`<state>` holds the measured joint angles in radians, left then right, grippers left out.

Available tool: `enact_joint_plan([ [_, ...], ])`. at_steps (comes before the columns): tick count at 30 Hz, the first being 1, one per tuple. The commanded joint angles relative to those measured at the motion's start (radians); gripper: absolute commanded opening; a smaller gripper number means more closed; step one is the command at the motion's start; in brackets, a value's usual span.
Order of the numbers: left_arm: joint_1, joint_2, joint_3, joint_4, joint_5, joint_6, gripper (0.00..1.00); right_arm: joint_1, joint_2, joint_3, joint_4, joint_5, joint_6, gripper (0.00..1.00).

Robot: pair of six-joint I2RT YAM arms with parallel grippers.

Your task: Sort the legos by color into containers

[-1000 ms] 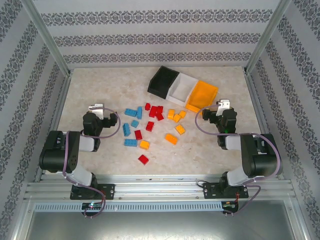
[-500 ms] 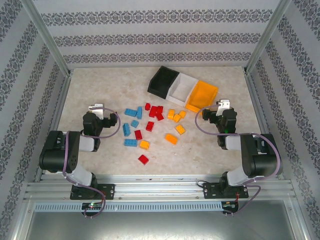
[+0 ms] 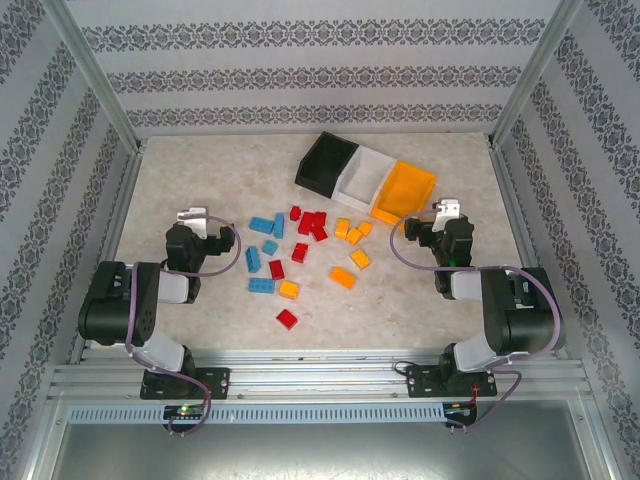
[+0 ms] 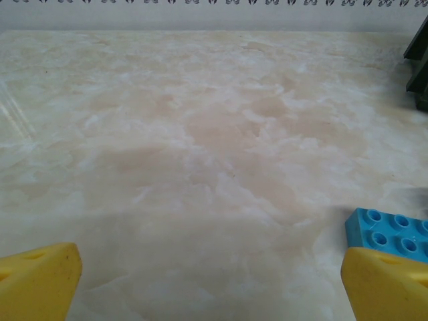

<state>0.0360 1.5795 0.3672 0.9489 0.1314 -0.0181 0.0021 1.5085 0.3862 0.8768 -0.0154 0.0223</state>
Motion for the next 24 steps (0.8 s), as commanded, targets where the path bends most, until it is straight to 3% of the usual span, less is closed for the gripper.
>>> enact_joint_plan([
  [1,0.012,0.007,0.021,-0.016,0.021,0.014,1.0,-0.002,0.002,0.011,-0.008,0.0,0.006,0.98],
  [8,0.012,-0.012,-0.048,0.104,-0.05,-0.016,1.0,-0.001,-0.031,0.02,-0.043,0.067,0.029,0.98],
  [12,0.012,-0.119,-0.092,0.091,-0.132,-0.041,1.0,0.002,-0.135,0.034,-0.16,0.137,0.046,0.98],
  [19,0.01,-0.457,0.009,-0.343,-0.275,-0.144,1.0,0.0,-0.314,0.205,-0.684,0.228,0.183,0.98],
  [24,0.004,-0.545,0.159,-0.677,-0.19,-0.173,1.0,-0.002,-0.39,0.287,-0.916,0.23,0.322,0.98],
])
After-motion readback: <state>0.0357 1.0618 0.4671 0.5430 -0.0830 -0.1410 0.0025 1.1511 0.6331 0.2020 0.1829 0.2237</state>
